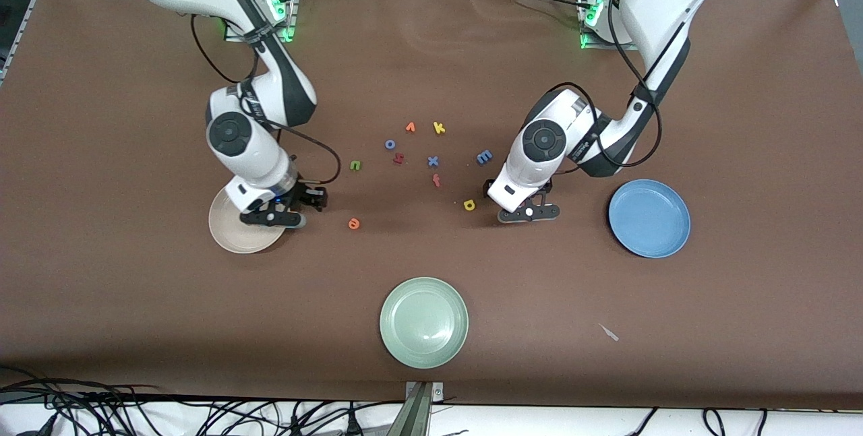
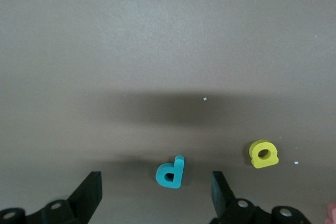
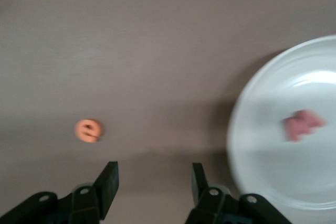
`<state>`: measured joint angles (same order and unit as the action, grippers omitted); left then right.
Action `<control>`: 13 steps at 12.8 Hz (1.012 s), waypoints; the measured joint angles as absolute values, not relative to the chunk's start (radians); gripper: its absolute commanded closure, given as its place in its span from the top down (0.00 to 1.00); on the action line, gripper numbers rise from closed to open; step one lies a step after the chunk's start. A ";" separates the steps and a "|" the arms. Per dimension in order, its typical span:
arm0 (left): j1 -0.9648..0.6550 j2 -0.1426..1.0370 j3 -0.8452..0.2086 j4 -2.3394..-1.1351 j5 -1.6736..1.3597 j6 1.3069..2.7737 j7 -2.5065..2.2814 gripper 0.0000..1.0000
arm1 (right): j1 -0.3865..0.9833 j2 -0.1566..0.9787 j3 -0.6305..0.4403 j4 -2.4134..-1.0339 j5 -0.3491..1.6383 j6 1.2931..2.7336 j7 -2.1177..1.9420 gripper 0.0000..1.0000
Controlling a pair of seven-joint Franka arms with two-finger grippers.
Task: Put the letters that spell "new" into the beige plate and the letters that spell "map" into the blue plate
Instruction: 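Grasp the e with the right gripper while the left gripper grasps the d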
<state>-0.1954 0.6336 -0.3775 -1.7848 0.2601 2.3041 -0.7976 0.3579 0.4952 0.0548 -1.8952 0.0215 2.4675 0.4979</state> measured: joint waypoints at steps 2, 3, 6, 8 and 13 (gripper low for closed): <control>-0.201 0.654 -0.377 -1.785 0.261 2.329 -0.803 0.79 | 0.369 0.557 0.078 -1.833 0.021 2.470 0.577 0.64; -0.203 0.663 -0.377 -1.785 0.261 2.333 -0.804 0.78 | 0.380 0.591 0.081 -1.800 0.021 2.471 0.602 0.64; -0.211 0.686 -0.377 -1.785 0.299 2.334 -0.813 0.68 | 0.419 0.673 0.082 -1.721 0.019 2.479 0.659 0.64; -0.217 0.698 -0.377 -1.785 0.320 2.336 -0.823 0.57 | 0.424 0.690 0.082 -1.707 0.015 2.494 0.665 0.64; -0.224 0.706 -0.378 -1.784 0.324 2.341 -0.827 0.19 | 0.423 0.726 0.081 -1.708 -0.004 2.560 0.665 0.63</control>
<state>-0.2244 0.7055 -0.3784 -1.7837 0.3238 2.3409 -0.8266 0.4235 0.7259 0.0808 -1.7078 -0.0043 2.5597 0.6655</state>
